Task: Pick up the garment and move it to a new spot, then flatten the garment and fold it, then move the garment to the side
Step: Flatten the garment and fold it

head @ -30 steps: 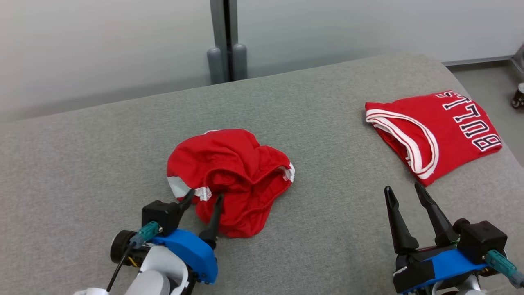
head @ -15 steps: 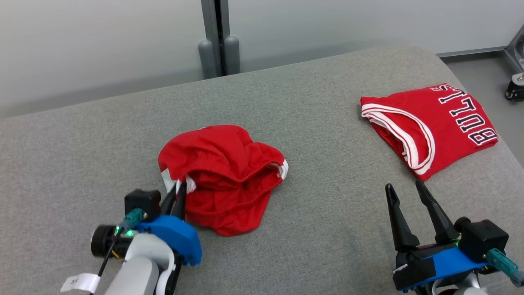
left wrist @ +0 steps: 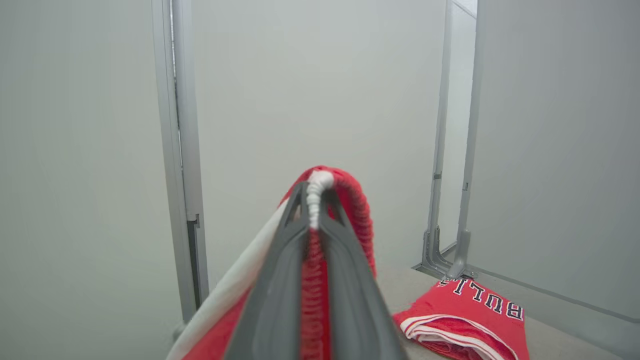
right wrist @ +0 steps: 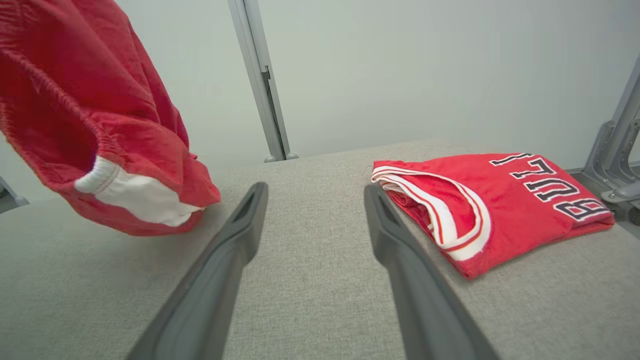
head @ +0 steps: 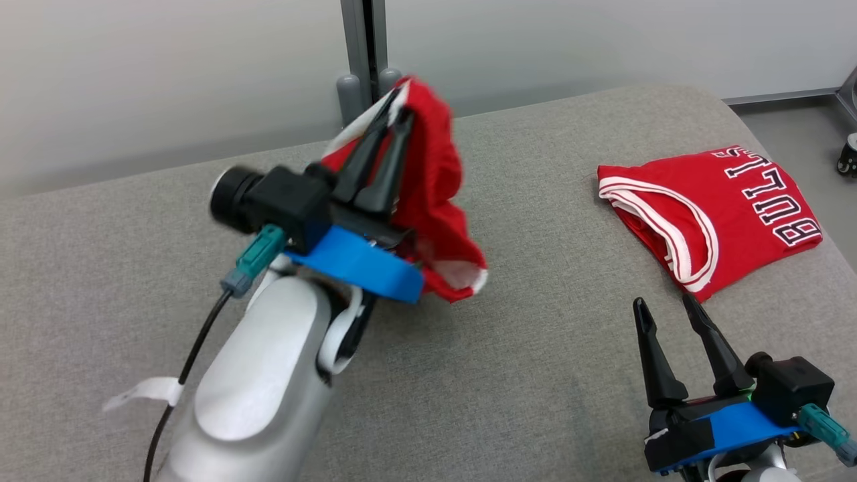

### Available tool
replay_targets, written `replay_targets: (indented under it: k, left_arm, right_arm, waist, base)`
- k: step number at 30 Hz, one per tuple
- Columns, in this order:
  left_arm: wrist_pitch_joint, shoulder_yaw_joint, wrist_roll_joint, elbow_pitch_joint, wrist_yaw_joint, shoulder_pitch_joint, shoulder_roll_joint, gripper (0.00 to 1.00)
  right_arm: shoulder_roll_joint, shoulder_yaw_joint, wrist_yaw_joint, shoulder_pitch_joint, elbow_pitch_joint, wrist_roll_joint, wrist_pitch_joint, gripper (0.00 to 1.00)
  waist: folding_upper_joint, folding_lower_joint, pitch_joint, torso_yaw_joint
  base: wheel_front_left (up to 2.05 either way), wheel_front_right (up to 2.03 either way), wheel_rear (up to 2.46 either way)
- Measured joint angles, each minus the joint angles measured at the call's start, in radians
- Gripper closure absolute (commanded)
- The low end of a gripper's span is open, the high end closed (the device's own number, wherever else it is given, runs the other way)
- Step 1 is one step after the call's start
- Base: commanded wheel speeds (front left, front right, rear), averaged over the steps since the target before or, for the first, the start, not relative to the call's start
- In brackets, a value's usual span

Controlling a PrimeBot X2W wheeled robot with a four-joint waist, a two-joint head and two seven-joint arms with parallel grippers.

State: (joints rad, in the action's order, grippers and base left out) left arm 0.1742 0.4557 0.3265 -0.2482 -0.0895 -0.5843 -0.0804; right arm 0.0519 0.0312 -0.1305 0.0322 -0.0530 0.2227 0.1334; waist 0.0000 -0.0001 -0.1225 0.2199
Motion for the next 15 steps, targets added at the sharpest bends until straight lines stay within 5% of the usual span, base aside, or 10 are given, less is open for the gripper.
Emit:
replay_targets:
  k: [8, 15]
  left_arm:
    - [0.026, 0.112, 0.288, 0.199, -0.023, -0.143, 0.028, 1.0]
    - [0.063, 0.153, 0.413, 0.266, 0.06, -0.196, 0.032, 1.0]
  right_arm:
    - [-0.001, 0.007, 0.0, 0.0, 0.003, -0.001, -0.005, 0.0]
    - [-0.001, 0.009, 0.0, 0.001, 0.006, -0.001, -0.006, 0.0]
  waist:
    - [0.0, 0.0, 0.006, -0.012]
    - [0.0, 0.0, -0.003, -0.033]
  base:
    - [0.0, 0.0, 0.0]
    - [0.0, 0.0, 0.0]
